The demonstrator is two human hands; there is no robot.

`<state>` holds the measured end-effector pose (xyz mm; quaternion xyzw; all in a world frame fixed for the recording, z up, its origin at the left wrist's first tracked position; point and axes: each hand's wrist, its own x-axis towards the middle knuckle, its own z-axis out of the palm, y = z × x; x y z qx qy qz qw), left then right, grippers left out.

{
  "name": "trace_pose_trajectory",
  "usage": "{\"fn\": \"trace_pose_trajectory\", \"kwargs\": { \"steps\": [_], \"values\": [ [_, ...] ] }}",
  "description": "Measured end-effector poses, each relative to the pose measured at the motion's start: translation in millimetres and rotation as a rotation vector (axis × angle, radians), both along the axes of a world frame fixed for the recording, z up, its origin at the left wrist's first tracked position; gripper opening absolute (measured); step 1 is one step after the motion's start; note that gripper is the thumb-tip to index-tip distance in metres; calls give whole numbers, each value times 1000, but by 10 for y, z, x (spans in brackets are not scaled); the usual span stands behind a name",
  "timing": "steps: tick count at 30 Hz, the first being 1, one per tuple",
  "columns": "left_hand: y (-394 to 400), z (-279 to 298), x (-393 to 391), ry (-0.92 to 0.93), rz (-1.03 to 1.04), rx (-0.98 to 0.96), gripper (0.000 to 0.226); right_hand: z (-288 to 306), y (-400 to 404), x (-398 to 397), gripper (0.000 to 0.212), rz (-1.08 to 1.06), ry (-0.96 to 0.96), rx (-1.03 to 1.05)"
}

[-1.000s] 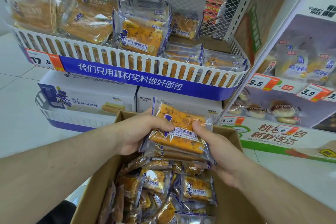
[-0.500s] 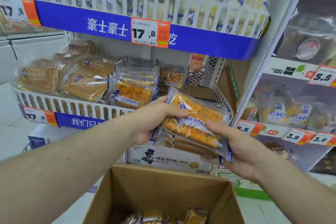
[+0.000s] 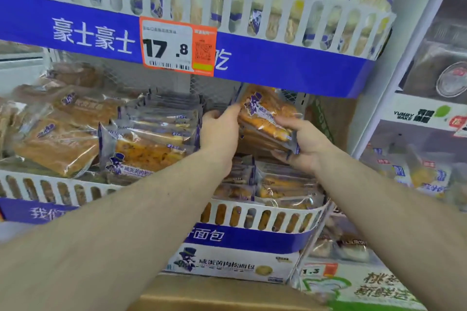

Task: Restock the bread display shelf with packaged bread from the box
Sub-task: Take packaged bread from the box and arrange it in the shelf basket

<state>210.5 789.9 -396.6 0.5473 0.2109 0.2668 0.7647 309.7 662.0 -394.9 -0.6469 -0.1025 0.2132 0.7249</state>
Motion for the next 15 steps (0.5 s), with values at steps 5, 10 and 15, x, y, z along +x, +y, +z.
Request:
{"fn": "trace_pose_trajectory", "kwargs": {
  "steps": [5,10,15],
  "values": [
    [176,-428,-114,261,-91,785,50,-124,368,470,27,28,-95,-84],
    [215,-625,-167,388,-173,1119,49,-352,687,691,37,143,-230,-368],
    [218,-635,-139,358,-193,1123,49,-381,740,690,29,179,-455,-685]
  ]
}}
